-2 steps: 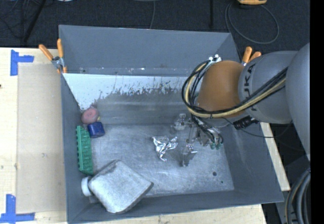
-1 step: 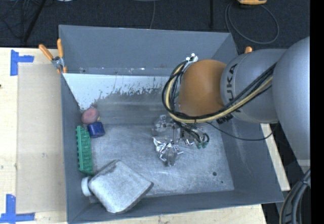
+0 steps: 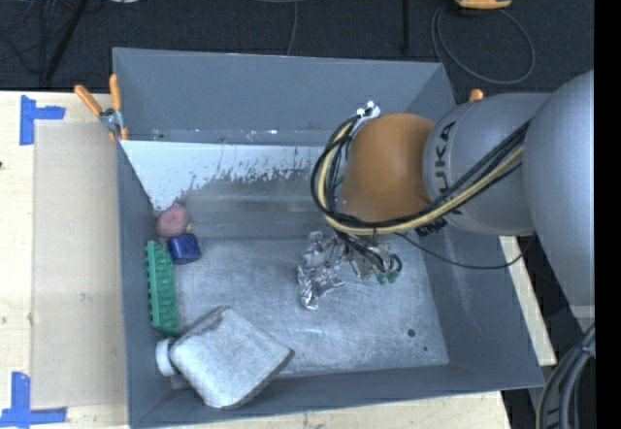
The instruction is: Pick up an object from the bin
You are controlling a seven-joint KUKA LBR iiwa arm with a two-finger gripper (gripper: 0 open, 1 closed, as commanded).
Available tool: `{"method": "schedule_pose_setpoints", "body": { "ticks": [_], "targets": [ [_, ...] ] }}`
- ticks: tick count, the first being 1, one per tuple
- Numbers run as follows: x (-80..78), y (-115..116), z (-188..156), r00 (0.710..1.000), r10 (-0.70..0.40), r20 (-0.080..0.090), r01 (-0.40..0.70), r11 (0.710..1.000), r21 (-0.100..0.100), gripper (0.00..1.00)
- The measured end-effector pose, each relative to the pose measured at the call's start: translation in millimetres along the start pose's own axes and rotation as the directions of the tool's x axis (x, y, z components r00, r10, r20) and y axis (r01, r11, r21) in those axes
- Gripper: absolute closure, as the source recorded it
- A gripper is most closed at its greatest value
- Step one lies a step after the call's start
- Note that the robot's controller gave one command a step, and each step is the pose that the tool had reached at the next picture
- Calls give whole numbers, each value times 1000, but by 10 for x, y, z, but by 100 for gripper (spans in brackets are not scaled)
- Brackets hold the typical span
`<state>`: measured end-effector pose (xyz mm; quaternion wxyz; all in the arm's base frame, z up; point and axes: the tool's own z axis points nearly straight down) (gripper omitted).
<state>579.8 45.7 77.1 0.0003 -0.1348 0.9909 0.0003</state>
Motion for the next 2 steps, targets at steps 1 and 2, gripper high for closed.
{"method": "schedule_pose_setpoints", "body": {
  "ticks": [1,2],
  "targets": [
    [-149,-180,26,999,35,0,-35,999,-5,100],
    [-27,-11,-1559,998,-70,8,70,998,2,100]
  ]
}}
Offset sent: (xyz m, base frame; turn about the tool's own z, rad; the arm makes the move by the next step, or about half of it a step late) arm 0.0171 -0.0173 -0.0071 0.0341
